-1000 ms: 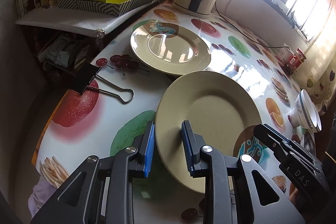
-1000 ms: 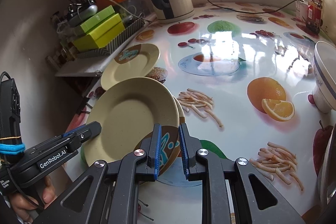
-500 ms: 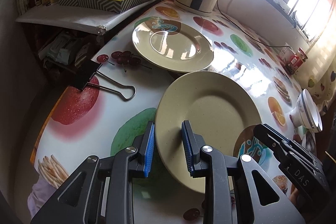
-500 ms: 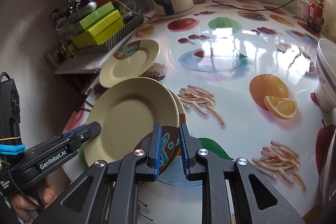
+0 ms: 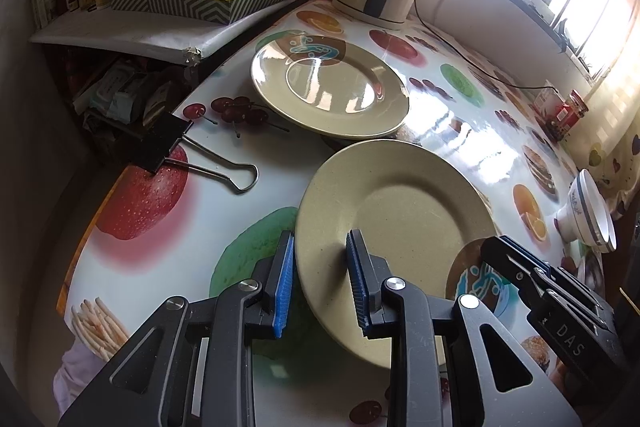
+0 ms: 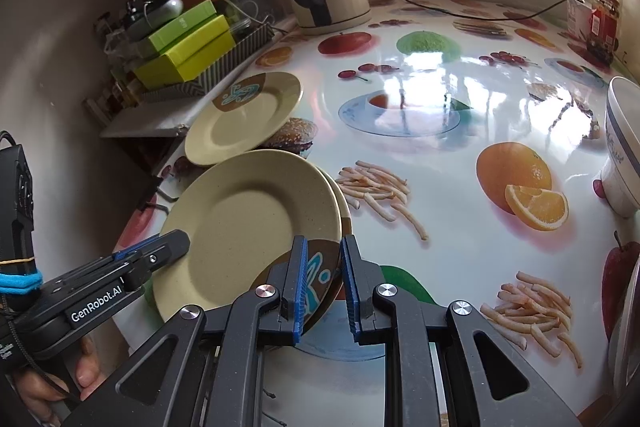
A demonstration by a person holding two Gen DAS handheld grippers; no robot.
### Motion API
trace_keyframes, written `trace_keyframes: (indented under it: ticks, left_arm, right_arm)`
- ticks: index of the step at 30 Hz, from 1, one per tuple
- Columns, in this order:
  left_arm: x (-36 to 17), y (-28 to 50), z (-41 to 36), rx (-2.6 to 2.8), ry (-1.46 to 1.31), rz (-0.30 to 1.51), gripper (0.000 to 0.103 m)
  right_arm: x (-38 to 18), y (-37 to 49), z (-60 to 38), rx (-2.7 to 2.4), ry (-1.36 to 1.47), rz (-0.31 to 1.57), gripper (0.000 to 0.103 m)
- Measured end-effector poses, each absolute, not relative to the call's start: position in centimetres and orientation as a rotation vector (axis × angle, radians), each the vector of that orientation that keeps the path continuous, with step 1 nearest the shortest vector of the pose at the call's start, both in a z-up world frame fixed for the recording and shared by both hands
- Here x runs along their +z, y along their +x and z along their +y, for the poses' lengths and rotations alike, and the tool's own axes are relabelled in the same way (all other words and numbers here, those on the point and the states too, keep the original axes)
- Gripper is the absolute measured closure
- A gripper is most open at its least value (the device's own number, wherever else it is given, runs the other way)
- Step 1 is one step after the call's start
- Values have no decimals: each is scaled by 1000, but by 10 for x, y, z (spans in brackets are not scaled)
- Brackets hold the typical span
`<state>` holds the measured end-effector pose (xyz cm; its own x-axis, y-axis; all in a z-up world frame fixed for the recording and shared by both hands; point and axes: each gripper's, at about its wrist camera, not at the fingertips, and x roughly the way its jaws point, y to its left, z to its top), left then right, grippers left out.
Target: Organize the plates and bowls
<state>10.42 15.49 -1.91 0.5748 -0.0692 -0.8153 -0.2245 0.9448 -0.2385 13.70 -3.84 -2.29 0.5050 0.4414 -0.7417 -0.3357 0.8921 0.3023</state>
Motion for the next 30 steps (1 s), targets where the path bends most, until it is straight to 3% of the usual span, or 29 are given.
trace_keyframes:
  ticks: [30]
  left_arm:
    - [-18, 107, 154, 96, -331, 950, 76]
  right_arm:
    - [-22, 139, -35, 464, 108, 916, 84]
